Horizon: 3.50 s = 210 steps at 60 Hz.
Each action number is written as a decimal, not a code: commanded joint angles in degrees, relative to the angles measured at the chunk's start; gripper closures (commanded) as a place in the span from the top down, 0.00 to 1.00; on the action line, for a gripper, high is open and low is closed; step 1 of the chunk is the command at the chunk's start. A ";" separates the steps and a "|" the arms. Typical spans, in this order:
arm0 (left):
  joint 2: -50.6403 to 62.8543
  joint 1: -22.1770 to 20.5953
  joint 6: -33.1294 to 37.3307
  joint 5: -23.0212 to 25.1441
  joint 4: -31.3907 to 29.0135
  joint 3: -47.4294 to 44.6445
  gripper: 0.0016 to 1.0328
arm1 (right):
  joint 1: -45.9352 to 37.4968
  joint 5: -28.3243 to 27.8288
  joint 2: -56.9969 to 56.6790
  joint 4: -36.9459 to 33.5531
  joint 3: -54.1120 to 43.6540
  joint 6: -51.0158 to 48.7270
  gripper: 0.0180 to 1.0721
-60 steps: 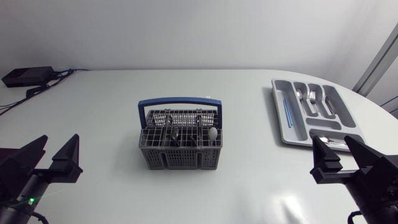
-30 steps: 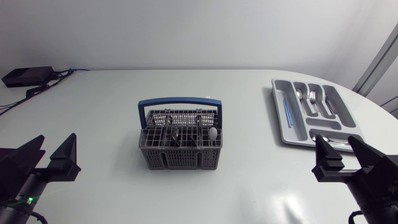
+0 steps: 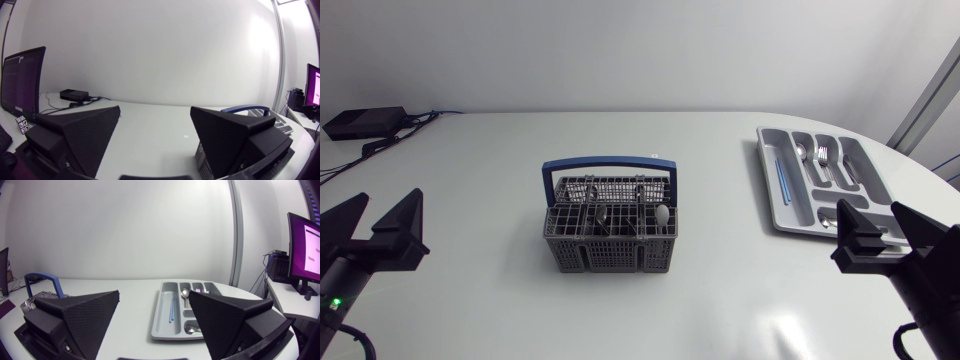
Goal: Unload the cutlery basket into the drawer organizer.
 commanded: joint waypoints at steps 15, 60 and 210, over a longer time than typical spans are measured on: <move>22.13 -4.65 -0.75 -0.40 -13.75 18.94 0.93 | 0.74 1.37 17.78 -1.97 13.54 -0.66 0.95; 43.58 -16.69 3.82 0.83 -27.90 35.73 0.92 | 10.41 -8.13 50.30 -37.39 46.85 5.06 0.95; 49.73 -32.07 2.76 7.59 -25.09 32.22 0.88 | 32.29 -15.95 78.33 -37.56 60.38 4.79 0.06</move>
